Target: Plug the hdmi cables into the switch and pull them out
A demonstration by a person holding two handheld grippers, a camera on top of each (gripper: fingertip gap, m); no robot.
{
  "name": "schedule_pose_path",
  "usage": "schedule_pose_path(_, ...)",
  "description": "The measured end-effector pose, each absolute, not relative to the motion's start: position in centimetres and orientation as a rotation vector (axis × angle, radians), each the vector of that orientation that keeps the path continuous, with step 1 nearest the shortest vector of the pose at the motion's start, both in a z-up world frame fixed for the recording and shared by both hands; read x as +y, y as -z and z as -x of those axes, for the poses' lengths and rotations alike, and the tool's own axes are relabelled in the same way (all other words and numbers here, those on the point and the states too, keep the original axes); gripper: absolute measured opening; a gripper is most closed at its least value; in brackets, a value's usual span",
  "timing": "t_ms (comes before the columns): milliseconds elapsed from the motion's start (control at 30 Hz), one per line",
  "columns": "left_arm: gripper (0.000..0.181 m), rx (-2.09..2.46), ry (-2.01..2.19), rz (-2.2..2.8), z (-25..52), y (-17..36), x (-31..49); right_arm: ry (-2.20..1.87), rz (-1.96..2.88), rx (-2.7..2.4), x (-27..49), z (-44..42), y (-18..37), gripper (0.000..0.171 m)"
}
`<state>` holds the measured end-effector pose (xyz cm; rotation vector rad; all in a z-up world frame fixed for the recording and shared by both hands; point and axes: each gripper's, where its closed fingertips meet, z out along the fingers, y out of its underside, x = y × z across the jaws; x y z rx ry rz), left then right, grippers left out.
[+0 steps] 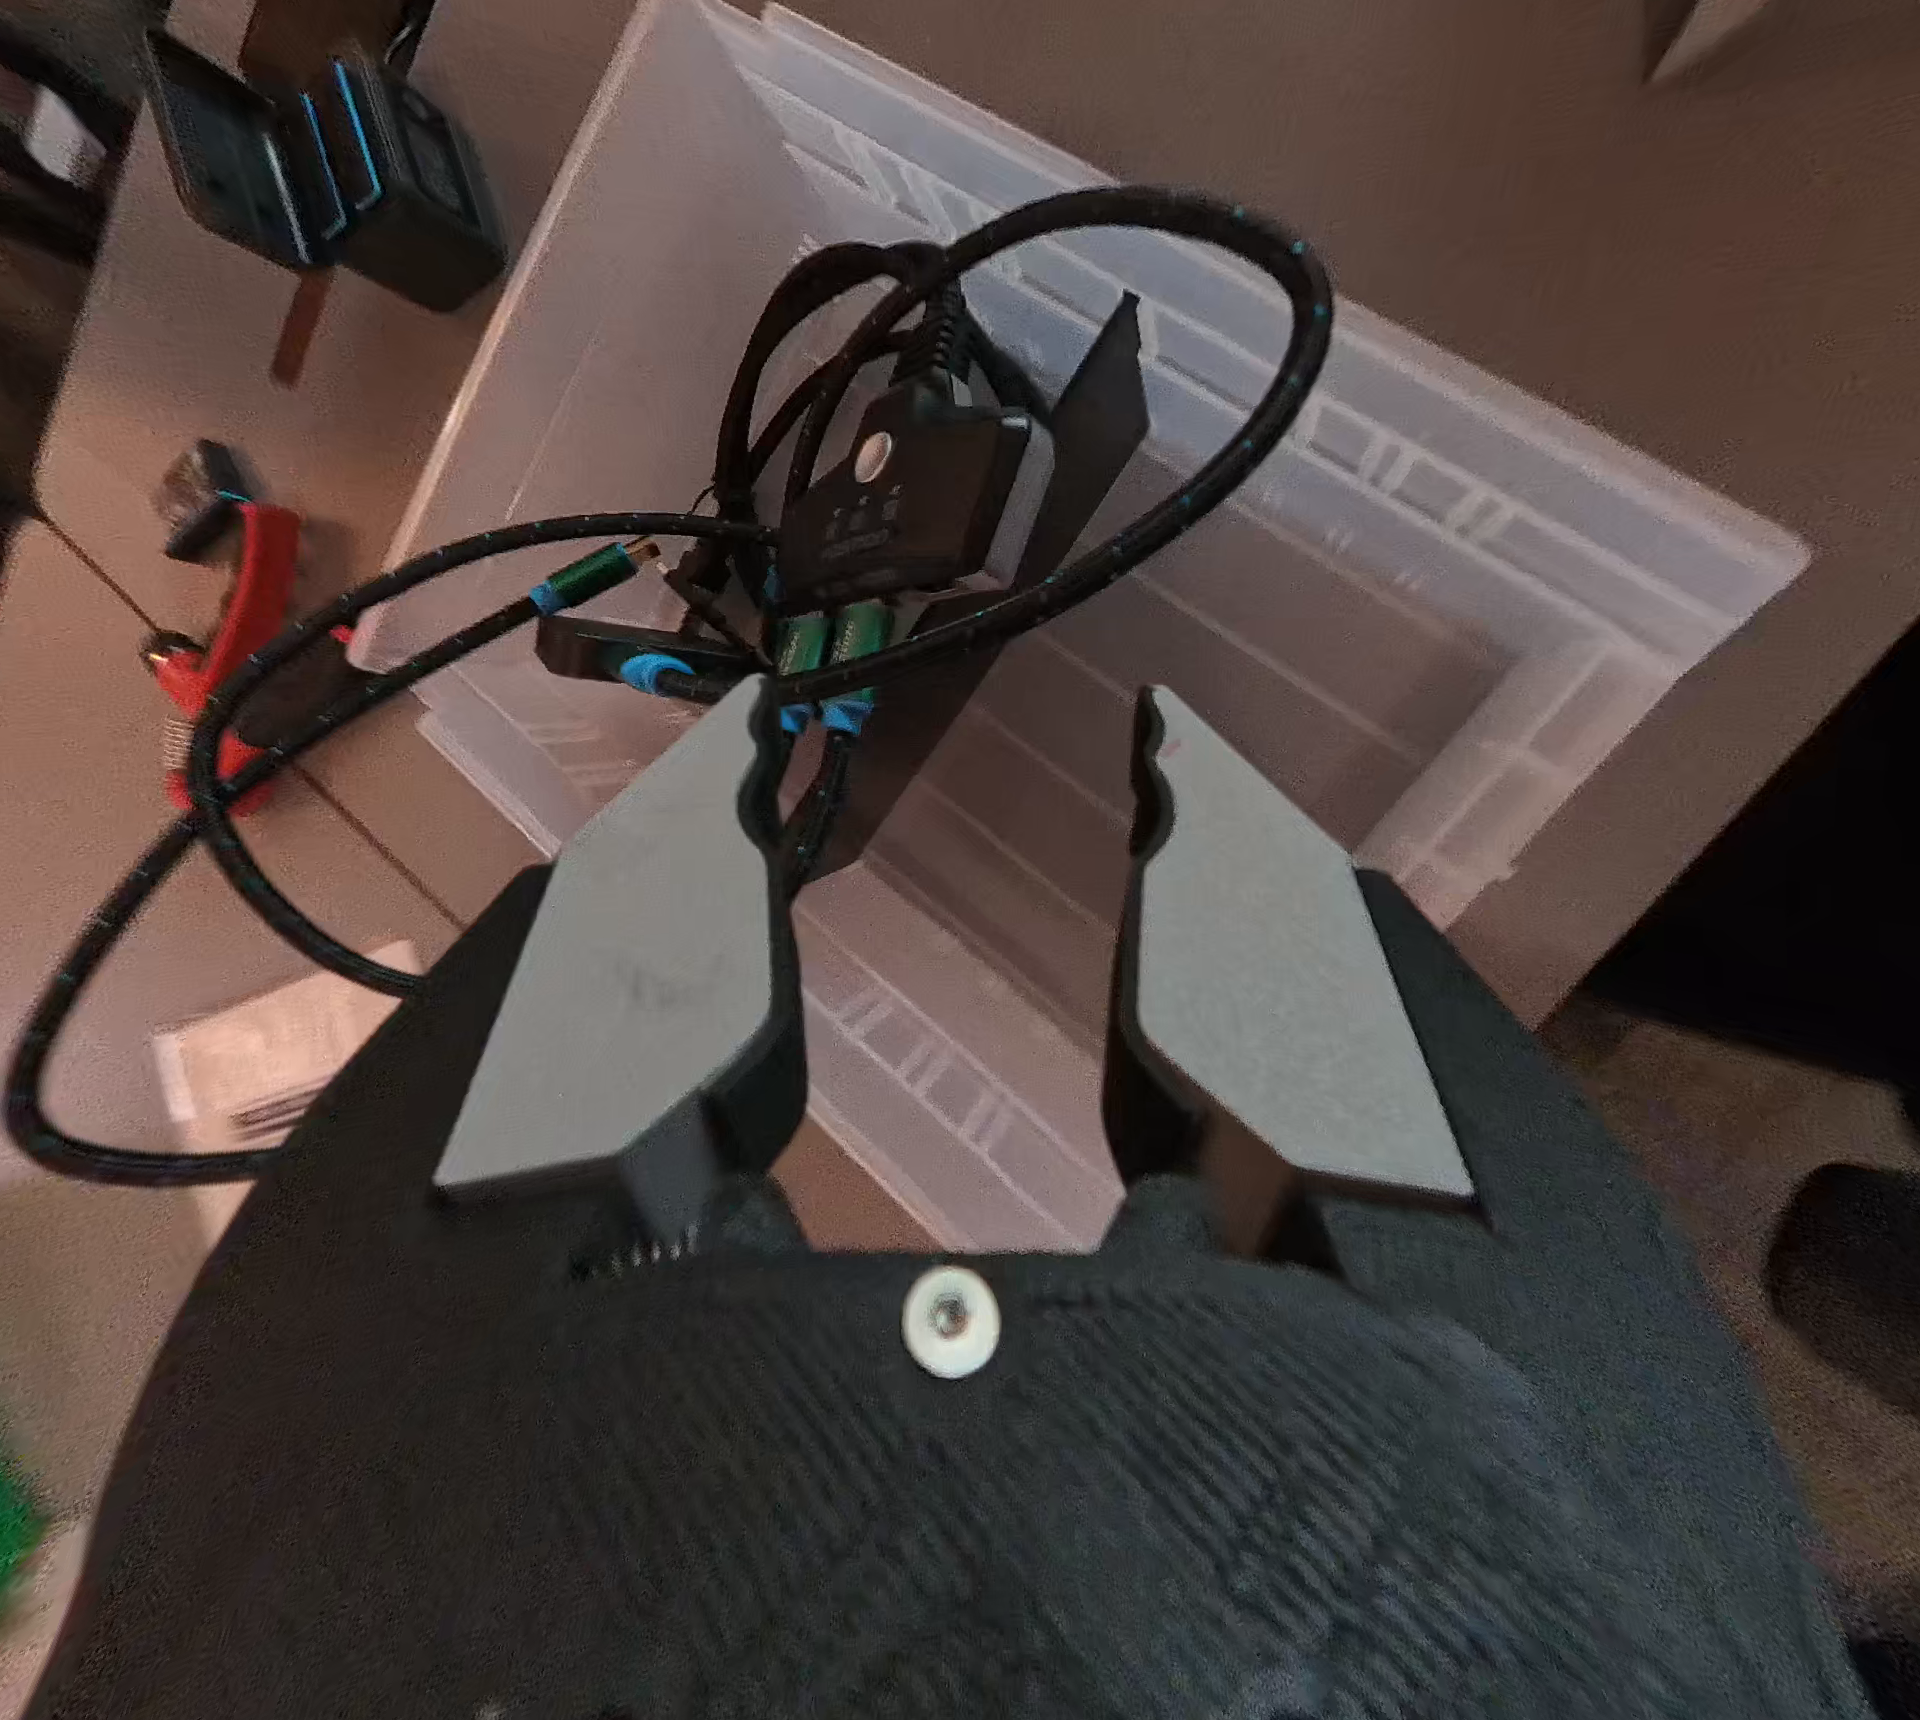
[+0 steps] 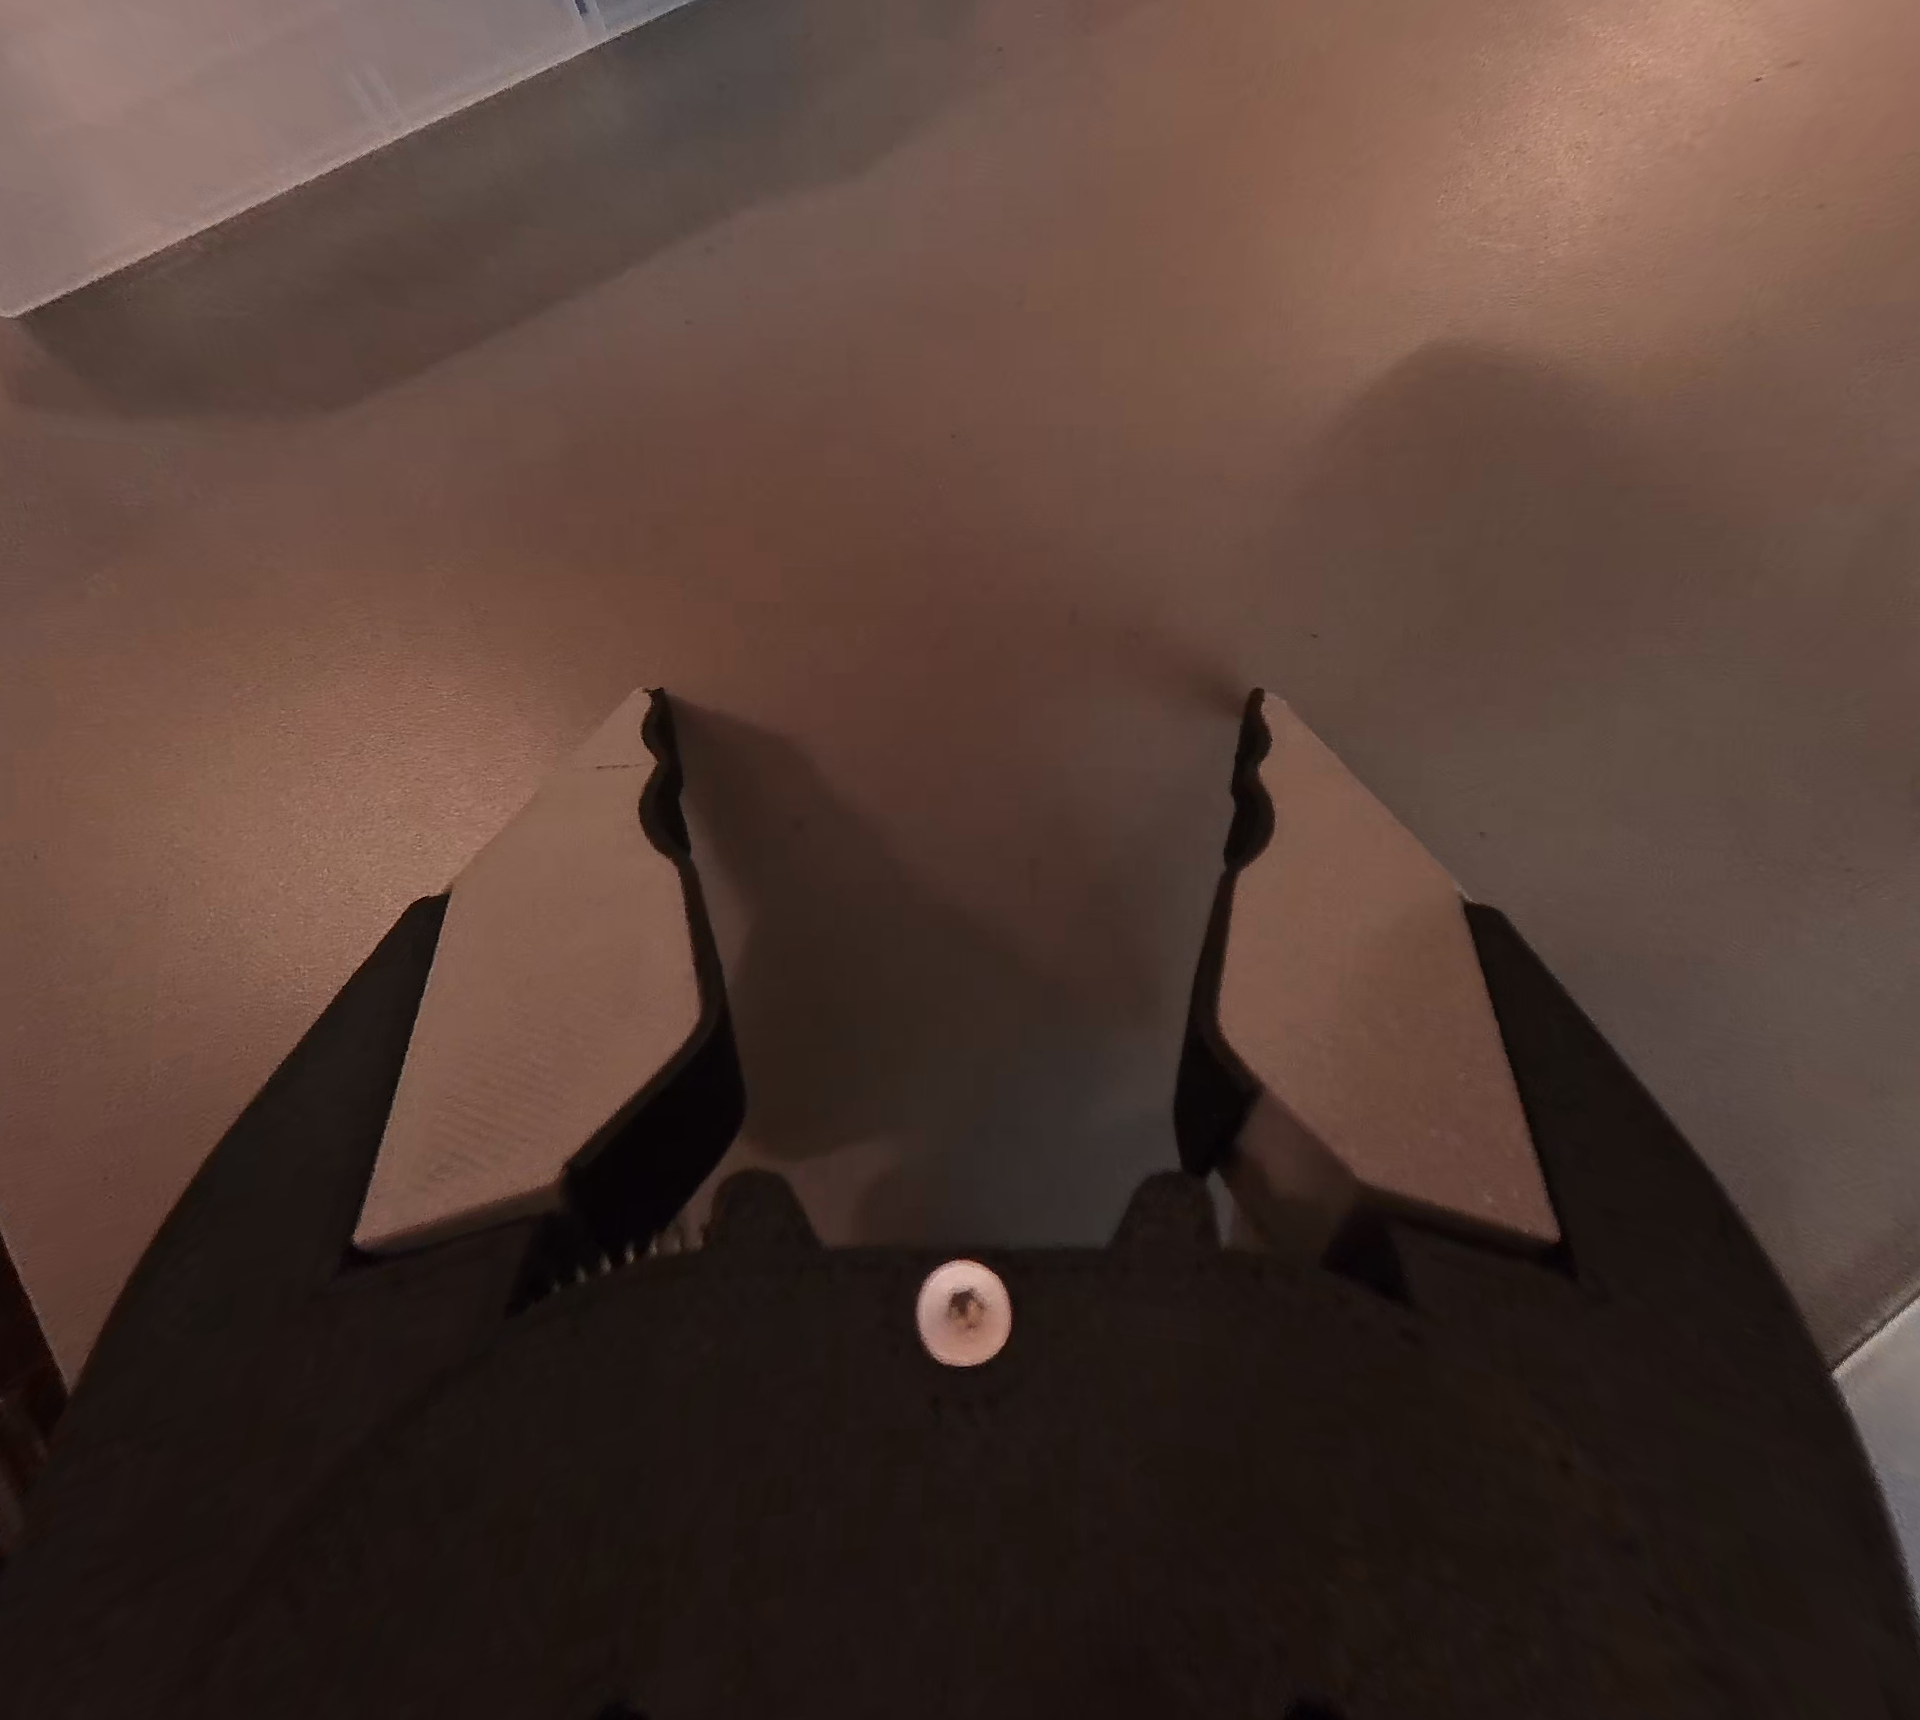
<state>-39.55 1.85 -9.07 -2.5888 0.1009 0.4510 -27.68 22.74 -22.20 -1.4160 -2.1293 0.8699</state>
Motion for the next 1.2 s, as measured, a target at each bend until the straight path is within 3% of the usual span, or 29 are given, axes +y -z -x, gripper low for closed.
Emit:
schedule_pose_path(233,0.022,0.403,-0.827,2.737,42.1,10.8,2.6,-0.870,1.416,-2.130,22.7,27.7,22.2,0.105)
schedule_pose_path(433,0.005,0.364,-1.026,2.622,43.7,7.2,3.8,-0.870,1.416,-2.130,22.7,27.7,22.2,0.105)
schedule_pose_path(700,0.005,-0.351,-1.258,2.184,50.4,-2.3,2.8,-0.868,1.418,-2.128,22.7,27.7,22.2,0.105)
schedule_pose_path(833,0.004,-0.608,-1.093,1.985,51.0,-5.5,2.2,-0.868,1.419,-2.128,22.7,27.7,22.2,0.105)
schedule_pose_path(967,0.003,-0.645,-0.957,1.675,49.7,-12.3,1.6,-0.868,1.419,-2.128,22.7,27.7,22.2,0.105)
schedule_pose_path(1200,0.003,-0.403,-0.876,1.677,43.3,-18.3,6.2,-0.886,1.369,-2.174,22.0,26.8,22.1,0.098)
